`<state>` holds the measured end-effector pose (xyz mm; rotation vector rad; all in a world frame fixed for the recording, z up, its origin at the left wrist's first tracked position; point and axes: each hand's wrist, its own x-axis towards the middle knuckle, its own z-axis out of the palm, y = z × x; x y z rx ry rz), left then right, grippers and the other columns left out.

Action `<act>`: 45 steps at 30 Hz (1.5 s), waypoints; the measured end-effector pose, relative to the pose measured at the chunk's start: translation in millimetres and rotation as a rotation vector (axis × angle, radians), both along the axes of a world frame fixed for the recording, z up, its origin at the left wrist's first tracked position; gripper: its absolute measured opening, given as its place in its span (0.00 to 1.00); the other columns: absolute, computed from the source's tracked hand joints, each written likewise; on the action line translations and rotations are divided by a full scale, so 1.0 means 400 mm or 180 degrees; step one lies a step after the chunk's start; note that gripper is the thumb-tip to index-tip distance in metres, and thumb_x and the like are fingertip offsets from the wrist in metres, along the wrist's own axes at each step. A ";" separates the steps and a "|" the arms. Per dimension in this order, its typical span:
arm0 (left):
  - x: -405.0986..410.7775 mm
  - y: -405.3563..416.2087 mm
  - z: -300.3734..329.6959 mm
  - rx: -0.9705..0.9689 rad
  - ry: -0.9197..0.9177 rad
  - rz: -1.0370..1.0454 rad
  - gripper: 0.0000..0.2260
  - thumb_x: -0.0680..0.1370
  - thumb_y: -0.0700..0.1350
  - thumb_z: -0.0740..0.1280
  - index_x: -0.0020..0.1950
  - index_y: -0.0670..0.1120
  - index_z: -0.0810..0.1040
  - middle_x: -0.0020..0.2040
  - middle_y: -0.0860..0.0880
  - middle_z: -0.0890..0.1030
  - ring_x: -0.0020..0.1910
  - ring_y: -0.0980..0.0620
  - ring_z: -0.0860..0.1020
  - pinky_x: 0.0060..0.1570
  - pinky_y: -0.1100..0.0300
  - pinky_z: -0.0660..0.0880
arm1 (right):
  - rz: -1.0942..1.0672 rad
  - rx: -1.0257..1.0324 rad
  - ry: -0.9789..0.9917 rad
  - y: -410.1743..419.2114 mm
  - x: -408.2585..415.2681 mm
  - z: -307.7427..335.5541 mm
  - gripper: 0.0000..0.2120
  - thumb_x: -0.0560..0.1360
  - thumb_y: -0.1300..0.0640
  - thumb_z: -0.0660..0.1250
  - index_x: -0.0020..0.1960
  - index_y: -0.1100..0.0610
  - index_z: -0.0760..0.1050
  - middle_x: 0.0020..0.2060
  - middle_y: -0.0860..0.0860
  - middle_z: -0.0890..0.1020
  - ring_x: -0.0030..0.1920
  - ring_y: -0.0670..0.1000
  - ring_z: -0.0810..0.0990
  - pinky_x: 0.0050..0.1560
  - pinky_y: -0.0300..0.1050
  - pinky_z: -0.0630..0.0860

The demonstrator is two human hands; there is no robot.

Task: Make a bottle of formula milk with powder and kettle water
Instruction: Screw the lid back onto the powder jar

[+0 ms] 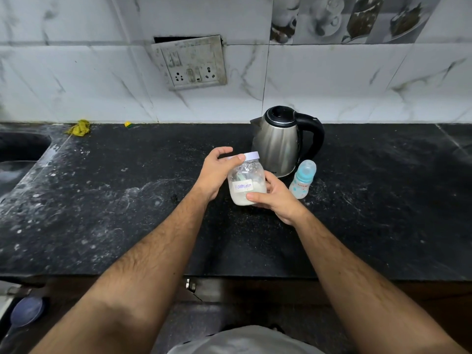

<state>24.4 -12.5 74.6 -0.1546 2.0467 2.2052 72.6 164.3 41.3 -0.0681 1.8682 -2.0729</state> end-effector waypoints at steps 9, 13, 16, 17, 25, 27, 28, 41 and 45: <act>-0.001 -0.015 -0.002 -0.0266 0.0224 -0.0135 0.20 0.73 0.42 0.76 0.61 0.46 0.73 0.53 0.42 0.84 0.49 0.47 0.84 0.52 0.53 0.81 | -0.0100 0.0254 0.0205 -0.003 0.010 -0.007 0.34 0.69 0.66 0.77 0.72 0.54 0.68 0.58 0.52 0.83 0.59 0.50 0.83 0.61 0.49 0.78; 0.000 -0.008 0.003 -0.0296 0.0290 -0.0057 0.20 0.72 0.42 0.78 0.58 0.47 0.73 0.53 0.41 0.84 0.51 0.46 0.84 0.51 0.53 0.82 | -0.0180 0.0323 0.0317 -0.009 0.015 -0.003 0.36 0.69 0.66 0.78 0.73 0.54 0.67 0.60 0.51 0.83 0.59 0.49 0.82 0.59 0.44 0.79; -0.003 -0.008 0.006 -0.0356 0.0327 -0.0045 0.21 0.71 0.42 0.78 0.58 0.46 0.73 0.53 0.42 0.84 0.49 0.48 0.84 0.50 0.55 0.81 | -0.0209 0.0345 0.0355 -0.009 0.015 0.002 0.36 0.69 0.66 0.78 0.73 0.54 0.67 0.60 0.51 0.82 0.59 0.49 0.82 0.59 0.44 0.79; -0.005 -0.010 0.008 -0.0353 0.0330 -0.0066 0.21 0.71 0.43 0.79 0.58 0.47 0.73 0.53 0.41 0.83 0.49 0.48 0.84 0.50 0.55 0.81 | -0.0201 0.0349 0.0367 -0.009 0.014 0.003 0.36 0.69 0.66 0.78 0.72 0.54 0.67 0.60 0.51 0.82 0.59 0.48 0.82 0.59 0.44 0.79; -0.016 -0.029 0.012 -0.0064 0.0029 -0.0456 0.19 0.75 0.40 0.74 0.63 0.46 0.72 0.50 0.43 0.84 0.46 0.50 0.84 0.53 0.52 0.80 | 0.0002 0.0014 0.0032 -0.001 0.013 0.008 0.30 0.71 0.67 0.74 0.70 0.54 0.69 0.60 0.54 0.83 0.60 0.53 0.82 0.59 0.51 0.80; -0.013 -0.032 0.015 0.0135 -0.0124 -0.0608 0.18 0.79 0.39 0.68 0.67 0.46 0.71 0.48 0.45 0.82 0.43 0.53 0.82 0.48 0.56 0.80 | 0.0138 -0.0103 -0.0086 0.001 0.013 0.012 0.30 0.73 0.67 0.72 0.72 0.56 0.68 0.61 0.55 0.82 0.61 0.54 0.82 0.57 0.50 0.81; -0.013 -0.033 0.016 0.0212 -0.0172 -0.0685 0.17 0.80 0.39 0.65 0.69 0.47 0.70 0.48 0.46 0.81 0.44 0.52 0.81 0.48 0.56 0.79 | 0.0165 -0.0113 -0.0105 0.001 0.014 0.014 0.30 0.73 0.68 0.71 0.72 0.56 0.68 0.61 0.55 0.82 0.61 0.54 0.82 0.57 0.50 0.81; -0.026 -0.058 -0.016 -0.0165 -0.0101 -0.0259 0.23 0.77 0.47 0.72 0.70 0.48 0.71 0.52 0.50 0.85 0.58 0.49 0.82 0.68 0.45 0.72 | -0.0007 -0.0222 -0.0149 0.006 0.011 0.000 0.33 0.73 0.70 0.72 0.73 0.55 0.66 0.62 0.55 0.82 0.62 0.53 0.82 0.56 0.47 0.81; -0.015 -0.046 0.000 -0.0045 -0.0146 -0.0421 0.20 0.81 0.47 0.66 0.73 0.47 0.70 0.52 0.51 0.83 0.50 0.56 0.82 0.67 0.51 0.74 | -0.0117 -0.0172 -0.0083 0.000 0.002 -0.008 0.33 0.72 0.70 0.73 0.72 0.55 0.67 0.61 0.56 0.82 0.62 0.56 0.81 0.61 0.54 0.79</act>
